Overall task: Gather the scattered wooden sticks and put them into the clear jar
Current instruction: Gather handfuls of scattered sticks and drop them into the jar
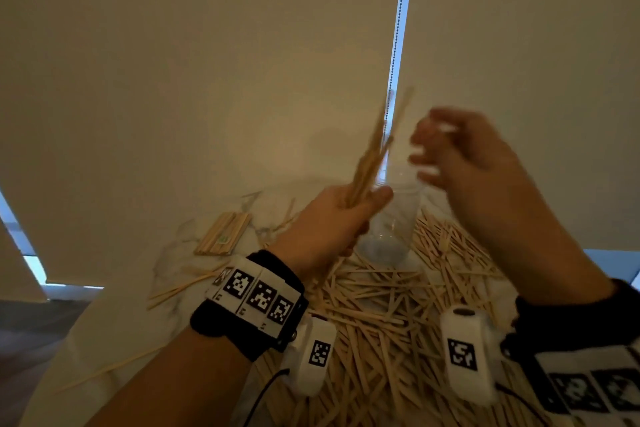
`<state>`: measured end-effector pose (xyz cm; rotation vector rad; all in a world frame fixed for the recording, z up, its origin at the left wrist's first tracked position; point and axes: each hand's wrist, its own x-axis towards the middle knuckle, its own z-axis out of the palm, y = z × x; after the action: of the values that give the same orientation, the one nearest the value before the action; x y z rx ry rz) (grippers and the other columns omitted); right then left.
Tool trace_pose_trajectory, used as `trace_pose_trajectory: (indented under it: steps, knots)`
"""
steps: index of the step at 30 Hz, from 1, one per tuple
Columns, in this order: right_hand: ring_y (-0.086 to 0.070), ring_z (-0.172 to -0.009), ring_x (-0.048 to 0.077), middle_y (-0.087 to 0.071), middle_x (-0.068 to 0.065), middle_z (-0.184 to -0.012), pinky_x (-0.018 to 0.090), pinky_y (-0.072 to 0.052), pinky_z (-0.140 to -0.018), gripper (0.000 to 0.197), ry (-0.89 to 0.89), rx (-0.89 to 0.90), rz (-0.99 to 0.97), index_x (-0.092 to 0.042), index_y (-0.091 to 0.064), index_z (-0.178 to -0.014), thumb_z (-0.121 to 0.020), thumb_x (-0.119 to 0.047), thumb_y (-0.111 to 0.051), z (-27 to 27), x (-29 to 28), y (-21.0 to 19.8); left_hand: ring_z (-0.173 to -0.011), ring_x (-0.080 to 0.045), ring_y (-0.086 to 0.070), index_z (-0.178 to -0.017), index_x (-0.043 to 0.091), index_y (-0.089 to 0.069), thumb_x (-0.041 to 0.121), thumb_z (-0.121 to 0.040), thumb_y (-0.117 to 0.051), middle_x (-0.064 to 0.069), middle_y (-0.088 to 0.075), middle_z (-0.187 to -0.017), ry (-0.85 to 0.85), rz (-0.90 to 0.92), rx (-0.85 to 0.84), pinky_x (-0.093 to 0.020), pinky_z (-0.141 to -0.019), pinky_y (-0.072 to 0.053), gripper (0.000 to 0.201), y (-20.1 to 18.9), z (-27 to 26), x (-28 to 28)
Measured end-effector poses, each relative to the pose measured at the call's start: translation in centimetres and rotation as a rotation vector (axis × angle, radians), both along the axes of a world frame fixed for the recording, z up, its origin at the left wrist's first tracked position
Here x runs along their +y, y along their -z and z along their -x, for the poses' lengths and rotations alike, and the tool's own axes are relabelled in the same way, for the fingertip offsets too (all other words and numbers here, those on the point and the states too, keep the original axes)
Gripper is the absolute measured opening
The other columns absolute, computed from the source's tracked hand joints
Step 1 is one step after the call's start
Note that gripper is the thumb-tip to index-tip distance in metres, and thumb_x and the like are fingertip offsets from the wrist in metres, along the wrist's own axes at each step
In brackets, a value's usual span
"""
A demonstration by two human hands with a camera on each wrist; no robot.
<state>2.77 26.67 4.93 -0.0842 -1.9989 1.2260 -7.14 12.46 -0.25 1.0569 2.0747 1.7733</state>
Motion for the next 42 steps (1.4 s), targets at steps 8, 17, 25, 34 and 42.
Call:
trace_pose_trajectory:
  steps: [8,17,25,34,42]
  knots:
    - [-0.060,-0.073,0.018,-0.062,0.001,-0.078,0.035,-0.048,-0.069,0.042,0.156,-0.397,-0.581,-0.020,-0.062,-0.080,-0.104,-0.040,-0.033,-1.0,-0.7,0.8,-0.056,-0.005,-0.056,-0.071,0.033,-0.056,0.050,-0.091,-0.059,0.007,-0.063,-0.065,-0.016,0.326,0.605,-0.026,-0.055,-0.044,0.026,0.5,-1.8,1.6]
    - [-0.051,-0.052,0.012,-0.053,-0.003,-0.061,0.030,-0.050,-0.058,0.046,0.336,-0.538,-1.036,-0.024,-0.060,-0.072,-0.099,-0.046,-0.030,-0.1,-1.5,3.2,-0.070,-0.005,-0.064,-0.158,0.030,-0.005,0.032,-0.079,-0.082,0.009,-0.068,-0.077,0.065,0.406,0.554,-0.025,-0.071,-0.052,0.110,0.9,-1.1,1.2]
    - [-0.054,-0.049,0.020,-0.054,0.004,-0.052,0.027,-0.041,-0.048,0.055,0.438,-0.513,-0.765,-0.017,-0.055,-0.057,-0.097,-0.048,-0.034,-0.6,3.8,1.2,-0.100,-0.002,-0.067,-0.121,0.028,-0.065,0.074,-0.089,-0.042,0.014,-0.076,-0.097,-0.250,0.128,0.137,-0.041,-0.103,-0.045,0.060,-1.1,2.5,-1.8]
    - [-0.054,-0.053,0.018,-0.053,-0.003,-0.058,0.030,-0.048,-0.054,0.057,0.405,-0.363,-0.875,-0.022,-0.062,-0.073,-0.100,-0.053,-0.022,1.4,-1.1,4.5,-0.084,-0.029,-0.075,-0.098,0.008,-0.073,0.057,-0.097,-0.050,-0.013,-0.076,-0.089,-0.186,-0.184,-0.219,-0.048,-0.082,-0.060,0.054,0.0,-0.3,1.2]
    - [-0.059,-0.056,0.015,-0.060,-0.001,-0.057,0.033,-0.052,-0.061,0.063,0.302,-0.501,-0.723,-0.023,-0.067,-0.064,-0.094,-0.067,-0.031,1.4,0.6,3.7,-0.065,-0.028,-0.072,-0.100,-0.002,-0.065,0.041,-0.100,-0.055,-0.017,-0.071,-0.079,-0.144,-0.195,-0.344,-0.026,-0.050,-0.055,0.044,1.0,0.2,1.1]
